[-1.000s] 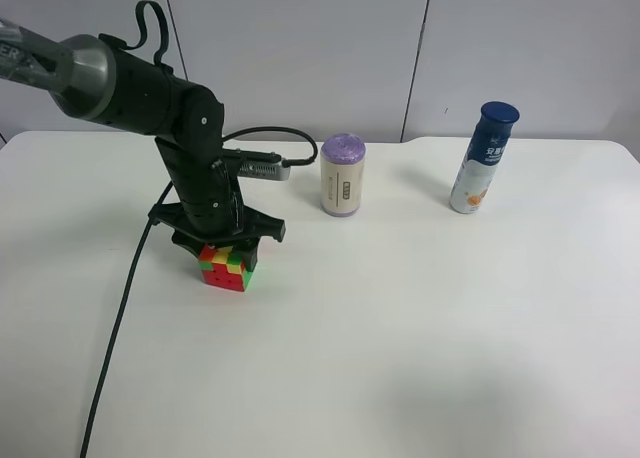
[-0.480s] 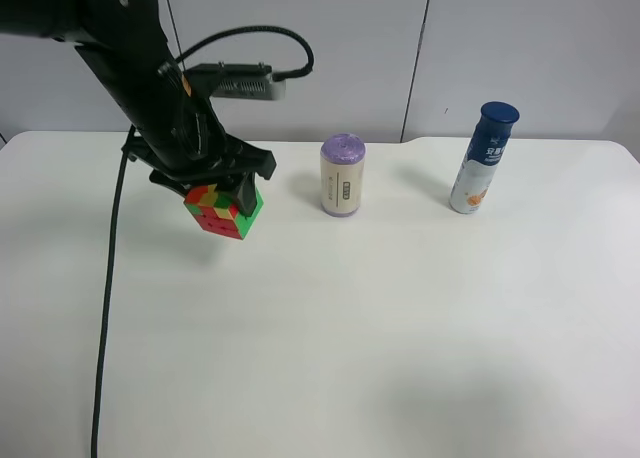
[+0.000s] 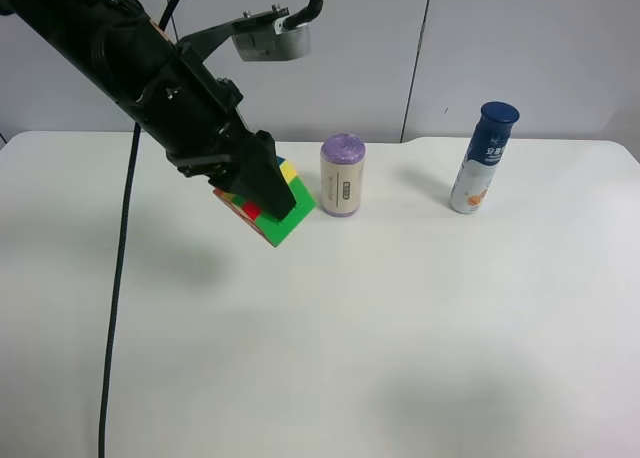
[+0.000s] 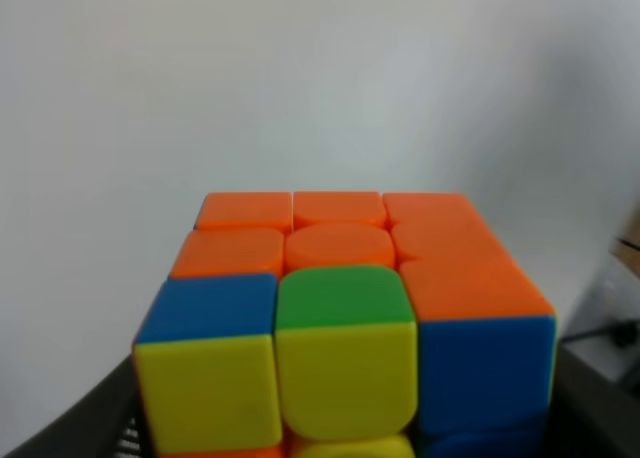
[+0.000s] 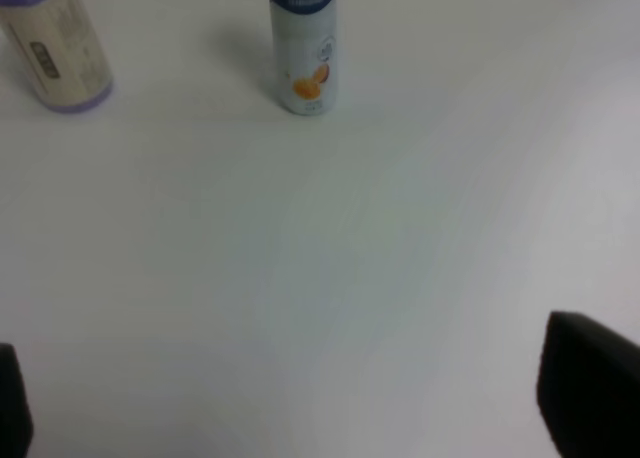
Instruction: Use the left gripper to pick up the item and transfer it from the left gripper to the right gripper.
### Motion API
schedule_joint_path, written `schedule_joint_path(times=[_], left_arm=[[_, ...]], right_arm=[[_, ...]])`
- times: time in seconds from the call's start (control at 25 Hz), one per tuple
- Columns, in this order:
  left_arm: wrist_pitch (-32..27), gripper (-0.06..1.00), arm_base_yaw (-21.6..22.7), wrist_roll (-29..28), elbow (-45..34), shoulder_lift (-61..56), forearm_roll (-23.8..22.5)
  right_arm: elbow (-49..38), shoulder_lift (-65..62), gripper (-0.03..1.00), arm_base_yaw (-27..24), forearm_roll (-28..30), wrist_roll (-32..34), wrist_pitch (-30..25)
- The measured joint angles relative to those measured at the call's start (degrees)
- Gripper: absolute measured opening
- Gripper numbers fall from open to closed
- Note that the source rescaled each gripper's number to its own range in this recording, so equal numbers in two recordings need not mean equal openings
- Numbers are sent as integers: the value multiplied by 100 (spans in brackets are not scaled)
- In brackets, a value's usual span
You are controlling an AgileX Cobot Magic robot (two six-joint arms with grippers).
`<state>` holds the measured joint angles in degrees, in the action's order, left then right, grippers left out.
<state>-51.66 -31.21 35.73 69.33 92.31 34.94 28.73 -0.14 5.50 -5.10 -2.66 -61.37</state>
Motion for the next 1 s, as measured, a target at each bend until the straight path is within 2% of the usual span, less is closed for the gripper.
schedule_joint_path(times=[0.24, 0.4, 0.6, 1.0], left_arm=[[-111, 0, -6, 1905, -332, -1, 1771], [-426, 0, -18, 2684, -384, -1, 2515], [-681, 0, -24, 3191, -384, -1, 2762], [-739, 0, -24, 3551, -384, -1, 2775]], right_arm=[[0, 0, 100, 0, 0, 0, 0], [0, 0, 100, 0, 0, 0, 0], [0, 0, 100, 0, 0, 0, 0], [0, 0, 100, 0, 11, 0, 0]])
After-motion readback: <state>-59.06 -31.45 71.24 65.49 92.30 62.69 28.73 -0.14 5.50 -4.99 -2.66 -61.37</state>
